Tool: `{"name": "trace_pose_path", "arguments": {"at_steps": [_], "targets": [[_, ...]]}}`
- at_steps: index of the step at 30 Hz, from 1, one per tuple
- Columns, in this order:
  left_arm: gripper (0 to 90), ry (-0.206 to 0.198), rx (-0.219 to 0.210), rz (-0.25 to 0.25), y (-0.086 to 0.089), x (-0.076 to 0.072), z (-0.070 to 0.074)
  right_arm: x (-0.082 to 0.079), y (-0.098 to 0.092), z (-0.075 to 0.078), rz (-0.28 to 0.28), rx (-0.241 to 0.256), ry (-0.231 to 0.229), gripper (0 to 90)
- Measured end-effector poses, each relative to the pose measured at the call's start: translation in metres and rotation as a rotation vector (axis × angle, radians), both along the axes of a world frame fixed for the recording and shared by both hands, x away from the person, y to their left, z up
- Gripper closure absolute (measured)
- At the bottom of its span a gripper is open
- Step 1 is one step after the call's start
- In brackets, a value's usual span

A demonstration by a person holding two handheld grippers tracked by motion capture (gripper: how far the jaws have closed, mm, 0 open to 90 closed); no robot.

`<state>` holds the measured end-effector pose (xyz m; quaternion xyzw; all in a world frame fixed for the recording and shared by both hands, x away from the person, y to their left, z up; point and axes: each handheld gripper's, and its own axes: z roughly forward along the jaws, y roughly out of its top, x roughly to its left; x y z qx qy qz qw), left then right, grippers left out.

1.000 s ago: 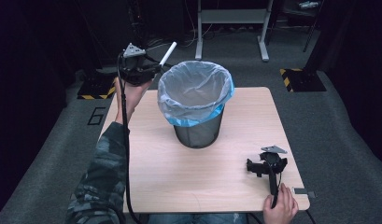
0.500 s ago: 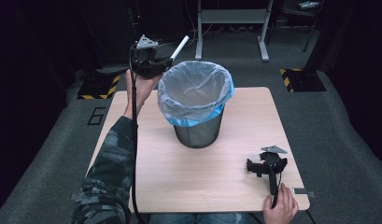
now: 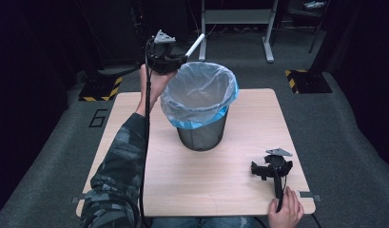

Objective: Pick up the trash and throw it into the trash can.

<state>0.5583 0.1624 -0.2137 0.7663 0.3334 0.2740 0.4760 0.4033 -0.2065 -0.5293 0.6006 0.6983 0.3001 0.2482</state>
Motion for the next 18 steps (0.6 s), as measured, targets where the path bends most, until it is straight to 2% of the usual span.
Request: {"name": "trace_pose_path", "arguments": {"at_steps": [3,13,18], "targets": [[78.8,0.014,-0.022,-0.01,-0.007,0.005,0.0,0.0,0.0,0.0,0.001,-0.001,-0.001,0.0],[78.7,0.042,0.013,-0.037,-0.036,0.018,-0.006,0.0,0.0,0.0,-0.001,0.0,0.0,0.0],[78.7,0.054,0.027,-0.044,-0.045,0.022,-0.007,0.0,0.0,0.0,-0.001,0.0,0.0,0.0]]}}
